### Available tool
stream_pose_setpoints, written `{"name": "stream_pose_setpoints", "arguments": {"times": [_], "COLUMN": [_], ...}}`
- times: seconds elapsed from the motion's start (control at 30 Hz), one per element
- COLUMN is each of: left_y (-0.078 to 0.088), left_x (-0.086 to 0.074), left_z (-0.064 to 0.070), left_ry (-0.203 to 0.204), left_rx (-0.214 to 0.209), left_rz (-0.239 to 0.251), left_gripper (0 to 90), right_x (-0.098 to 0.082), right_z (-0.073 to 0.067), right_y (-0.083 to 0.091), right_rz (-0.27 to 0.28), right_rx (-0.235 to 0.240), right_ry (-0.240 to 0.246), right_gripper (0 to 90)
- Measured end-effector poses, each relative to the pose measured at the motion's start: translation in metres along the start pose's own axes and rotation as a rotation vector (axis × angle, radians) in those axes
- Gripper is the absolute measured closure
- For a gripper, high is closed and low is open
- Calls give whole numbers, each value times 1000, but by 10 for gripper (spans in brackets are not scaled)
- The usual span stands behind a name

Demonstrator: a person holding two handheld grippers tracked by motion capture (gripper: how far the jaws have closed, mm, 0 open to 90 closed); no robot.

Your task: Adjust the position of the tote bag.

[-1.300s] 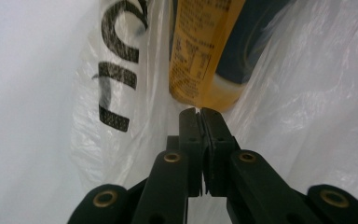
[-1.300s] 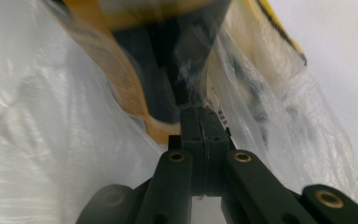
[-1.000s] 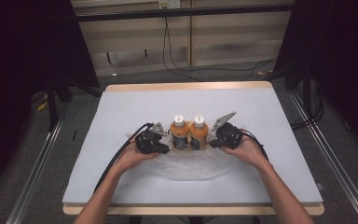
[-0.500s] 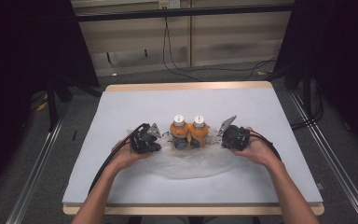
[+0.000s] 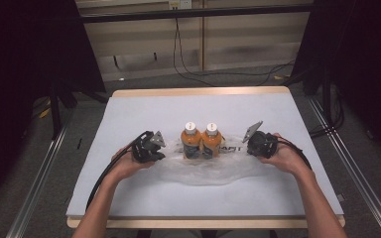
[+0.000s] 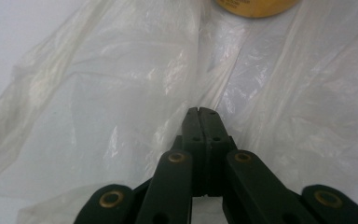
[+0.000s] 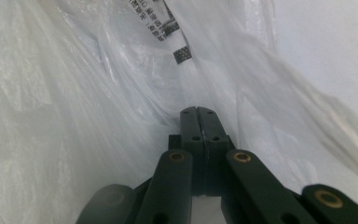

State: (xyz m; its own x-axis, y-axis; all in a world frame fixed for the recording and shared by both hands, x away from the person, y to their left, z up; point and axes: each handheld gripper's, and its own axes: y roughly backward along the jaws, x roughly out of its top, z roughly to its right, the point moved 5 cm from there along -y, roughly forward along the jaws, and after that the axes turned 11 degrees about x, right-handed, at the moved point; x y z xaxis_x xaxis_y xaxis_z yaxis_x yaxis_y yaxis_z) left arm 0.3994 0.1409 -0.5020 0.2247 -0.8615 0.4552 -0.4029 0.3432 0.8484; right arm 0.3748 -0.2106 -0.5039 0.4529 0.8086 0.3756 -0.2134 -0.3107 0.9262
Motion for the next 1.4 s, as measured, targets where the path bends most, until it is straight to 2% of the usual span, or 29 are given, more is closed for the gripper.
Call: {"name": "stream_pose_setpoints", "arguments": {"times": [0.03, 0.07, 0.1, 0.13, 0.17, 0.2, 0.23, 0.47, 0.57, 0.6, 0.63, 0.67, 0.73, 0.77, 0.83, 0.87, 0.93, 1.0, 1.07, 1.13, 1.17, 1.23, 1.27, 1.3, 1.33, 1.4], "left_y": [1, 1, 1, 3, 3, 4, 6, 8, 10, 11, 13, 14, 14, 14, 14, 14, 14, 13, 13, 12, 13, 12, 13, 13, 13, 13], "left_x": [0, -3, -6, -10, -10, -16, -21, -26, -31, -32, -33, -34, -36, -36, -37, -37, -38, -40, -41, -41, -42, -43, -44, -43, -43, -41], "left_z": [-1, -4, -5, -11, -11, -13, -15, -18, -18, -17, -18, -16, -17, -16, -17, -17, -20, -25, -26, -27, -29, -30, -29, -30, -28, -28], "left_ry": [-6, -41, -33, -22, -22, 18, 38, 42, 21, 34, 17, 36, 38, 50, 41, 40, 34, 51, 68, 69, 67, 93, 93, 82, 95, 78], "left_rx": [4, 67, 90, 70, 70, 58, 56, 54, 55, 58, 49, 34, 32, 29, 27, 29, 54, 31, 42, 53, 40, 31, 30, 43, 47, 48], "left_rz": [-5, -52, -75, -74, -74, -53, -53, -45, -56, -61, -61, -64, -60, -58, -54, -52, -58, -41, -32, -30, -29, -7, -7, -20, -29, -39], "left_gripper": [900, 900, 900, 900, 900, 900, 900, 900, 900, 900, 900, 900, 900, 900, 900, 900, 900, 900, 900, 900, 900, 900, 900, 900, 900, 900], "right_x": [0, -1, -1, -1, -1, -1, -1, -4, -8, -10, -12, -14, -16, -17, -18, -18, -19, -21, -21, -22, -22, -23, -23, -23, -23, -24], "right_z": [0, 0, 0, 0, 0, 1, 1, 2, 3, 3, 5, 6, 7, 8, 8, 7, 8, 9, 11, 12, 12, 14, 13, 14, 13, 14], "right_y": [0, 0, 0, 0, 0, 1, 1, 2, 4, 5, 6, 7, 7, 7, 8, 8, 9, 10, 10, 10, 10, 9, 9, 9, 9, 9], "right_rz": [-2, 0, 3, 6, 6, 5, 4, -1, -1, -3, 1, 1, 18, 17, 6, 4, 4, 4, -1, 5, 13, 23, 11, -3, -20, -7], "right_rx": [2, 3, 9, 10, 10, 10, 12, 10, 13, 18, 26, 36, 46, 43, 34, 27, 21, 24, 5, 5, 12, -9, -12, -35, -46, -36], "right_ry": [-2, -1, -5, -10, -10, -7, -3, -1, -18, -24, -26, -38, -47, -46, -42, -55, -42, -51, -53, -49, -65, -60, -50, -40, -38, -51], "right_gripper": [900, 900, 900, 900, 900, 900, 900, 900, 900, 900, 900, 900, 900, 900, 900, 900, 900, 900, 900, 900, 900, 900, 900, 900, 900, 900]}}
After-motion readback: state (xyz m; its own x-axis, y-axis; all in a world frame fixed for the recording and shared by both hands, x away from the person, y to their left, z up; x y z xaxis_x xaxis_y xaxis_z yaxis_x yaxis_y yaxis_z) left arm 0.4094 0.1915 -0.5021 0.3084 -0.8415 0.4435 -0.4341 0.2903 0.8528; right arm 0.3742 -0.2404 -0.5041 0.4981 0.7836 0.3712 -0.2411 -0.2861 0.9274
